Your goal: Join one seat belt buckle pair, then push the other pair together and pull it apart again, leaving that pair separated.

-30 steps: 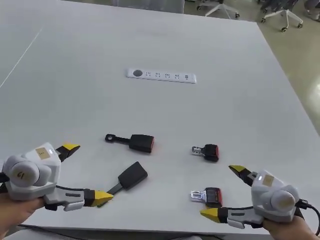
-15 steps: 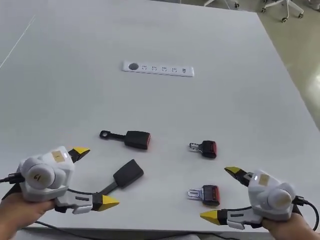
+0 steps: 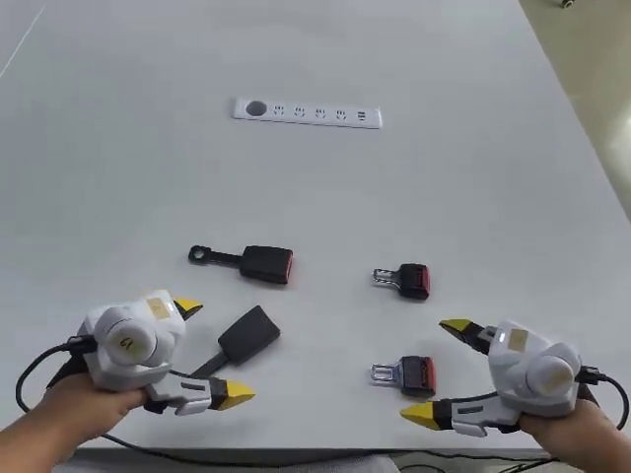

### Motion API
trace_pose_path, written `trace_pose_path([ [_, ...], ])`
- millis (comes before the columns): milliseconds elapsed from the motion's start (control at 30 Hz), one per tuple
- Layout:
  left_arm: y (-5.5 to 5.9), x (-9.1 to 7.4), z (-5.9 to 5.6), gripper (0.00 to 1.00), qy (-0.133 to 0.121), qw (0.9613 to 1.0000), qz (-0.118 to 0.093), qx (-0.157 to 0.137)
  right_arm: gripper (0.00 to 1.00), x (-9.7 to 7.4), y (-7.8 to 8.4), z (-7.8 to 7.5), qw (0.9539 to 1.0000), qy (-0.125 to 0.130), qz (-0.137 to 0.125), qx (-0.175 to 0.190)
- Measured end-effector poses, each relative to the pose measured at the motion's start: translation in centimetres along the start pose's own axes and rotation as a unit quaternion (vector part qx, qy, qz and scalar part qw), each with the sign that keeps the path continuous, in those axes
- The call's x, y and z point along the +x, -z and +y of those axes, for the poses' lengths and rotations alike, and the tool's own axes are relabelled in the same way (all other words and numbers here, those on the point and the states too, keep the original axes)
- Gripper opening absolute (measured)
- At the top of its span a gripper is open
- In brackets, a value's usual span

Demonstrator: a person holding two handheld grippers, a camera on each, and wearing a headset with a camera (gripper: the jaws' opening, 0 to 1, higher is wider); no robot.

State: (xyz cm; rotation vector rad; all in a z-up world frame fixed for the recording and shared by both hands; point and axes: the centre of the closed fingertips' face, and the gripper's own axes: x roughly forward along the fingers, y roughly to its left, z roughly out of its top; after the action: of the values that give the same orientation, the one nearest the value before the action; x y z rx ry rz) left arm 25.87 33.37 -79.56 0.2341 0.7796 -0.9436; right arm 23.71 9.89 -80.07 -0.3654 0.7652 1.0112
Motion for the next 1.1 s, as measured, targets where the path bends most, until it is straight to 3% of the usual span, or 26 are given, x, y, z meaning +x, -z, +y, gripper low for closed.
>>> trace_pose_path([
  [367, 0.7, 2.5, -0.4, 0.78, 0.018, 0.9993, 0.031, 0.011, 0.75, 0.5, 1.1, 0.5, 0.9982, -0.042, 0.034, -0.028],
  [633, 0.7, 3.3, -0.8, 0.69, 0.031, 0.9974, 0.046, 0.046, 0.67, 0.4, 1.7, 0.4, 0.9965, -0.056, 0.049, -0.037],
  [833, 0.2, 3.7, -0.5, 0.64, 0.024, 0.9976, 0.036, 0.054, 0.65, 0.4, 2.0, 0.4, 0.9961, -0.057, 0.054, -0.038],
  [1000, 0.0, 3.7, -0.3, 0.50, 0.011, 0.9969, 0.041, 0.066, 0.63, 0.4, 2.4, 0.9, 0.9955, -0.062, 0.058, -0.042],
  [1100, 0.2, 3.6, -0.5, 0.48, 0.014, 0.9964, 0.043, 0.073, 0.61, 0.5, 2.4, 0.9, 0.9955, -0.062, 0.059, -0.041],
])
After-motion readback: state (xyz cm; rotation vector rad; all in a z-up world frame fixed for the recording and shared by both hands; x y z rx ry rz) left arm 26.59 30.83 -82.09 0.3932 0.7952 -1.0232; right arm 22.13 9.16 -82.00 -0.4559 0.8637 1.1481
